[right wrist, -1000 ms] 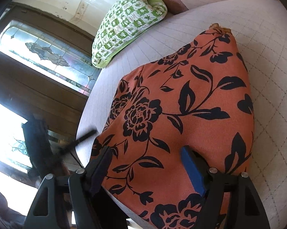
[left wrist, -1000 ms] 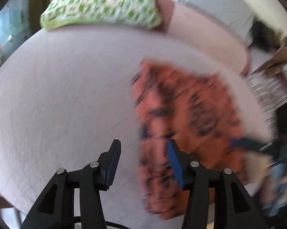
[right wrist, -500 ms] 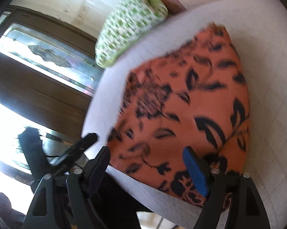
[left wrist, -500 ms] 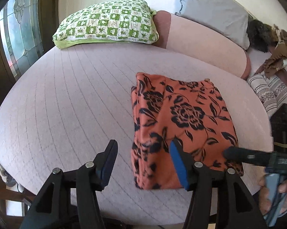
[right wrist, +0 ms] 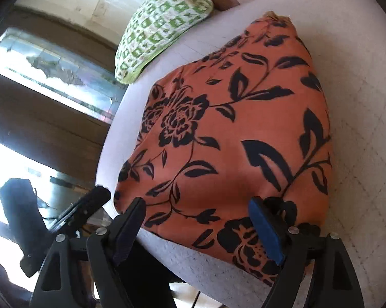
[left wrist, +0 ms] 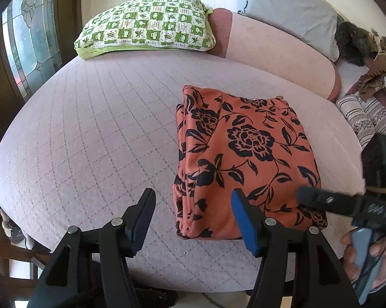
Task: Fold small clothes
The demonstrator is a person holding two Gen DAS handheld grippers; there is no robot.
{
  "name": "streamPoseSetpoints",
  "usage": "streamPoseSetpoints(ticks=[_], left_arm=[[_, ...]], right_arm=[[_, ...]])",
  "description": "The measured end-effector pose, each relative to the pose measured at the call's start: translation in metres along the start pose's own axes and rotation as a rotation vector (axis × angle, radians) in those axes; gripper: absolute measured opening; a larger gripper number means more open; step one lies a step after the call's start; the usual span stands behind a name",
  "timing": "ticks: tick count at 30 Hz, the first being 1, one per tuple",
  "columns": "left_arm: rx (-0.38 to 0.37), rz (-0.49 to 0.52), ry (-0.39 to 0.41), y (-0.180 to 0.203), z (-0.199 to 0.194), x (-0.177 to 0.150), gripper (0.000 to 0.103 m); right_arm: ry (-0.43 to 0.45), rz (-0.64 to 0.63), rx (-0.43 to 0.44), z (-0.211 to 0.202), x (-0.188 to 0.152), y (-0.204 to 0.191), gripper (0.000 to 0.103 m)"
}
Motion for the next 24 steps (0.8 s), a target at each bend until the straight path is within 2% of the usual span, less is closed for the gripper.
streamPoseSetpoints(ticks=[3, 6, 8, 9, 10, 12, 14, 16, 17, 18, 22, 24], left_arm=[[0.009, -0.014, 0.0, -0.003, -0.002, -0.001, 0.062], [0.036, -0.007, 0.0, -0.002, 0.003, -0.005, 0.069], [0.084, 0.035, -0.045, -0.002, 0.028, -0.013, 0.07], [0.117, 0.056, -0.092, -0.004, 0.045, -0.019, 0.072], [0.115, 0.049, -0.139, -0.006, 0.056, -0.024, 0.072], [0.069, -0.022, -0.121, -0.013, 0.047, -0.021, 0.072], [0.049, -0.018, -0.053, -0.014, 0.03, -0.01, 0.072], [0.033, -0.012, 0.027, -0.02, 0.014, 0.001, 0.079], [0.023, -0.026, 0.051, -0.026, 0.011, 0.007, 0.087], [0.011, -0.052, 0.06, -0.037, 0.013, 0.014, 0.089], [-0.078, -0.133, -0.008, -0.077, 0.049, 0.041, 0.089], [-0.103, -0.13, -0.049, -0.079, 0.075, 0.05, 0.089]], right_arm=[[0.037, -0.078, 0.017, -0.013, 0.003, -0.024, 0.084], [0.04, -0.109, 0.025, -0.012, 0.002, -0.026, 0.089], [-0.014, -0.063, -0.04, 0.003, 0.001, -0.004, 0.089], [-0.024, -0.042, -0.036, 0.006, 0.001, 0.0, 0.089], [-0.01, -0.044, -0.021, 0.003, 0.003, -0.003, 0.089], [0.009, -0.096, -0.021, -0.009, 0.006, -0.016, 0.089], [0.058, -0.162, -0.049, -0.029, 0.009, -0.027, 0.089], [0.106, -0.167, -0.065, -0.051, 0.015, -0.025, 0.089], [0.124, -0.159, -0.074, -0.059, 0.018, -0.019, 0.089], [0.148, -0.139, -0.096, -0.069, 0.024, -0.009, 0.089], [0.201, -0.027, -0.124, -0.081, 0.052, 0.034, 0.089], [0.17, 0.004, -0.13, -0.07, 0.065, 0.051, 0.089]])
Point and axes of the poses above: each gripper's, at about its wrist camera, not at the fingertips, and z roughly the way its jaws point, y to its right, x to its top, the point moved 4 cm from there along z, roughly the way its jaws point, and after that the axes turned 13 degrees about x, right-handed, at the moved point
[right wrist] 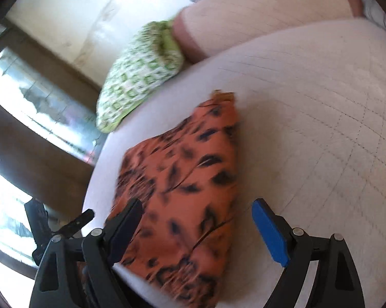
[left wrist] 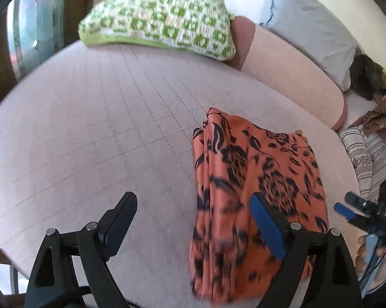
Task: Fold small clothes
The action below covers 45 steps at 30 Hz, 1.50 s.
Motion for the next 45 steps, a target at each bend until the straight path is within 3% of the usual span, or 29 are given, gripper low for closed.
streamPoseSetpoints(ticks=[4, 6, 8, 11, 16, 19, 20, 21, 23, 25, 27, 29, 32, 34, 36, 38, 39, 40, 43, 45], left_arm=[[-0.017, 0.059, -0.103, 0.02, 0.042, -0.011, 0.086], [-0.054, 0.127, -0.131, 0.038, 0.048, -0.02, 0.038], [-0.034, 0.171, -0.101, 0.05, 0.036, -0.022, 0.027], [-0.052, 0.194, -0.015, 0.068, 0.006, -0.012, 0.026], [-0.137, 0.204, 0.115, 0.11, -0.039, 0.012, 0.027], [-0.151, 0.211, 0.086, 0.133, -0.021, 0.011, 0.033], [-0.148, 0.209, 0.073, 0.133, -0.013, 0.008, 0.038], [-0.136, 0.209, 0.055, 0.138, -0.001, 0.004, 0.052], [-0.084, 0.22, -0.006, 0.144, 0.026, -0.01, 0.064], [-0.021, 0.238, -0.045, 0.138, 0.036, -0.024, 0.065], [-0.008, 0.24, -0.011, 0.123, 0.022, -0.031, 0.076], [0.039, 0.239, 0.042, 0.11, 0.001, -0.034, 0.079], [0.057, 0.24, 0.084, 0.092, -0.029, -0.04, 0.081], [0.075, 0.233, 0.1, 0.086, -0.043, -0.041, 0.081], [0.084, 0.238, 0.115, 0.077, -0.057, -0.042, 0.081], [0.096, 0.235, 0.124, 0.068, -0.062, -0.04, 0.081], [0.095, 0.231, 0.126, 0.065, -0.068, -0.041, 0.081], [0.093, 0.228, 0.127, 0.066, -0.07, -0.042, 0.081], [0.098, 0.21, 0.162, 0.06, -0.092, -0.046, 0.085], [0.098, 0.205, 0.186, 0.062, -0.102, -0.048, 0.086]], right_arm=[[-0.132, 0.06, 0.022, 0.055, 0.004, 0.022, 0.088], [-0.184, 0.031, 0.042, 0.07, 0.001, 0.017, 0.054], [-0.19, -0.028, 0.028, 0.068, 0.002, 0.003, 0.039], [-0.144, -0.104, 0.045, 0.042, 0.016, -0.018, 0.035], [-0.033, -0.174, 0.027, -0.019, 0.061, -0.025, 0.035], [-0.004, -0.147, 0.001, -0.034, 0.076, 0.004, 0.036], [-0.01, -0.135, -0.01, -0.033, 0.077, 0.015, 0.038], [-0.018, -0.115, -0.028, -0.031, 0.077, 0.03, 0.041], [-0.019, -0.073, -0.151, -0.022, 0.072, 0.07, 0.059], [-0.042, -0.029, -0.293, -0.018, 0.063, 0.097, 0.071], [0.027, -0.051, -0.271, -0.03, 0.057, 0.089, 0.073], [0.101, -0.117, -0.313, -0.047, 0.052, 0.062, 0.073], [0.174, -0.208, -0.269, -0.057, 0.044, 0.013, 0.082], [0.175, -0.27, -0.247, -0.05, 0.034, -0.009, 0.091], [0.113, -0.28, -0.247, -0.027, 0.026, -0.008, 0.093], [-0.008, -0.197, -0.329, 0.006, 0.02, 0.021, 0.093], [-0.027, -0.186, -0.385, 0.011, 0.02, 0.03, 0.093], [-0.016, -0.202, -0.419, 0.008, 0.019, 0.027, 0.093], [0.047, -0.241, -0.364, -0.02, 0.015, -0.012, 0.093], [0.074, -0.288, -0.403, -0.042, 0.006, -0.033, 0.093]])
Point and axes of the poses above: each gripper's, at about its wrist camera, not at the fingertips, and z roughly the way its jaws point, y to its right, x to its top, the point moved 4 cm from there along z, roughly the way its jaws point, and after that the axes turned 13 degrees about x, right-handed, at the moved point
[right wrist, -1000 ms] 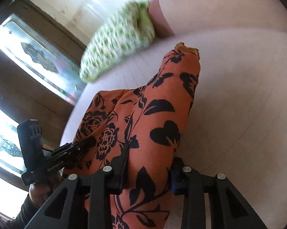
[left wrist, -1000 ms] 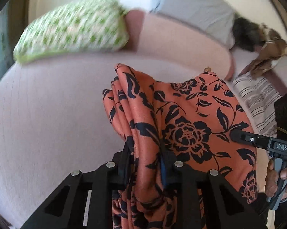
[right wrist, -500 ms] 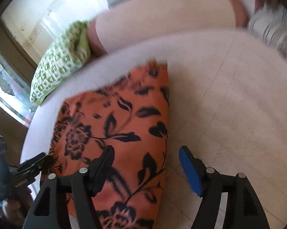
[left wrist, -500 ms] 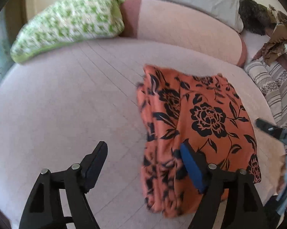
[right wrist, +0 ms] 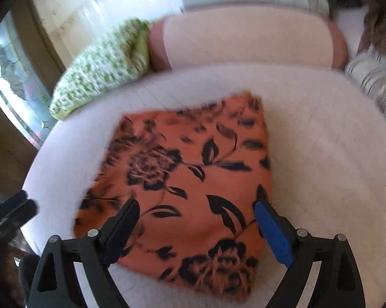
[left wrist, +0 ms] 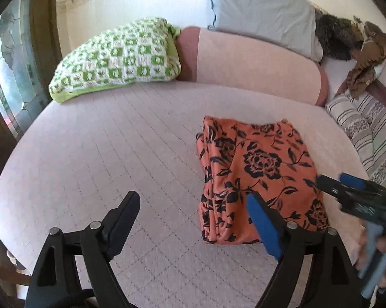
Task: Fold small clothes
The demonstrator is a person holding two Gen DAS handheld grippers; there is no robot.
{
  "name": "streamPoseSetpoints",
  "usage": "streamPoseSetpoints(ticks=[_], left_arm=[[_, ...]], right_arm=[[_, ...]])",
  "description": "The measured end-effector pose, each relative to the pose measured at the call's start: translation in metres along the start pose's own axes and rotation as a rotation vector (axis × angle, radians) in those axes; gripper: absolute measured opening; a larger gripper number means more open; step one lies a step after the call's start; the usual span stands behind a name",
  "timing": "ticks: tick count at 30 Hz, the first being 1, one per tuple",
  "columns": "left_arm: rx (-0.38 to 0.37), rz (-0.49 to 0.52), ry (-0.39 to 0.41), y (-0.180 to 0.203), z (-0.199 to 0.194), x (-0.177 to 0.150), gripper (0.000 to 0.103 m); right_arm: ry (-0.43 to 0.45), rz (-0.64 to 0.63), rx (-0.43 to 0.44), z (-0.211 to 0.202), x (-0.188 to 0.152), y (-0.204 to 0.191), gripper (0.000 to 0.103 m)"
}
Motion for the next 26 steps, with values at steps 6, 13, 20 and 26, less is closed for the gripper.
streamPoseSetpoints(ticks=[6, 13, 20, 26], left_arm=[[0.016, 0.014, 0.04, 0.004, -0.032, -0.002, 0.089], [-0.061, -0.001, 0.029, 0.018, -0.055, -0.006, 0.098], [-0.043, 0.03, 0.04, 0.034, -0.064, -0.002, 0.102], [-0.047, 0.034, 0.053, 0.038, -0.067, 0.004, 0.103]], right_arm=[[-0.036, -0.047, -0.057, -0.058, -0.033, -0.018, 0.094], [-0.043, -0.051, -0.092, -0.09, -0.064, -0.035, 0.098], [-0.043, -0.086, -0.102, -0.09, -0.062, -0.041, 0.098], [-0.042, -0.083, -0.104, -0.09, -0.062, -0.04, 0.098]])
Point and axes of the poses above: each gripper's, at about its wrist camera, not at the fingertips, and z roughly the way its jaws point, y to its right, x to its top, the point moved 4 cm from there along z, roughly the way its jaws point, and after that the axes turned 13 degrees about x, right-handed, at the moved point
